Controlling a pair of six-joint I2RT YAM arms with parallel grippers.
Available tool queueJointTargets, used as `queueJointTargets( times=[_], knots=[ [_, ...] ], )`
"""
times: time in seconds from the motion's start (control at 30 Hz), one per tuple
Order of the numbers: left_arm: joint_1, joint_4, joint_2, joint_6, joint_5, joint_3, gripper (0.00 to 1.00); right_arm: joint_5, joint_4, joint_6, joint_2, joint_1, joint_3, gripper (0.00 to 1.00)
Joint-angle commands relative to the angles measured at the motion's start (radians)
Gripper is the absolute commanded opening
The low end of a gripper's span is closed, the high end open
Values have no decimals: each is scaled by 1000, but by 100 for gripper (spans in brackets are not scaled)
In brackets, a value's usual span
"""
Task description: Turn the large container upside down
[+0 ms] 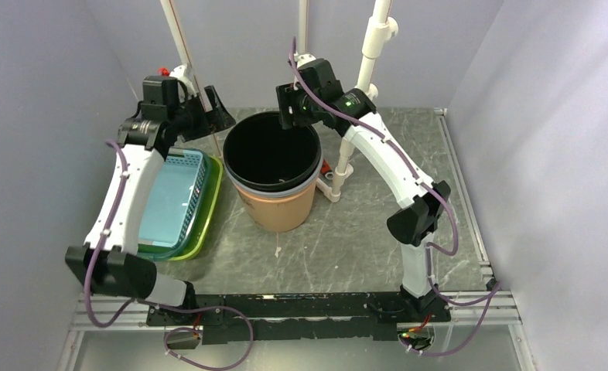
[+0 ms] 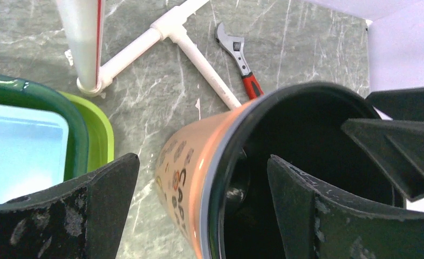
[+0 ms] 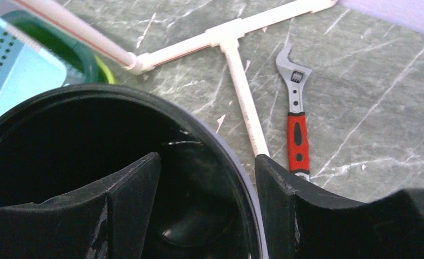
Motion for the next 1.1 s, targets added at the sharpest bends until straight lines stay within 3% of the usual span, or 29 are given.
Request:
queueJointTargets(
  times=[0.0, 0.23, 0.37, 0.6, 0.73, 0.9, 1.07],
  knots=[
    [3, -23, -146, 38, -15, -49, 94, -124, -14, -57, -121, 5, 36, 70],
    [3, -56, -253, 7, 104, -139, 94, -149, -64, -165, -203, 77, -2, 74],
    [3, -70, -282, -12, 179, -169, 94, -156, -122, -190, -272, 150, -67, 71],
    [3, -127, -301, -4, 134, -165, 94, -185, -50, -176, -511, 290, -451, 65],
    [3, -150, -304, 6, 80, -149, 94, -165, -8, -141, -603, 312, -608, 65],
    [3, -120, -314, 6, 69, -153, 94, -186, 57, -124, -623, 312, -691, 64],
    [3, -76, -326, 3, 78, -172, 94, -178, 35, -158, -491, 313, -616, 61]
  ],
)
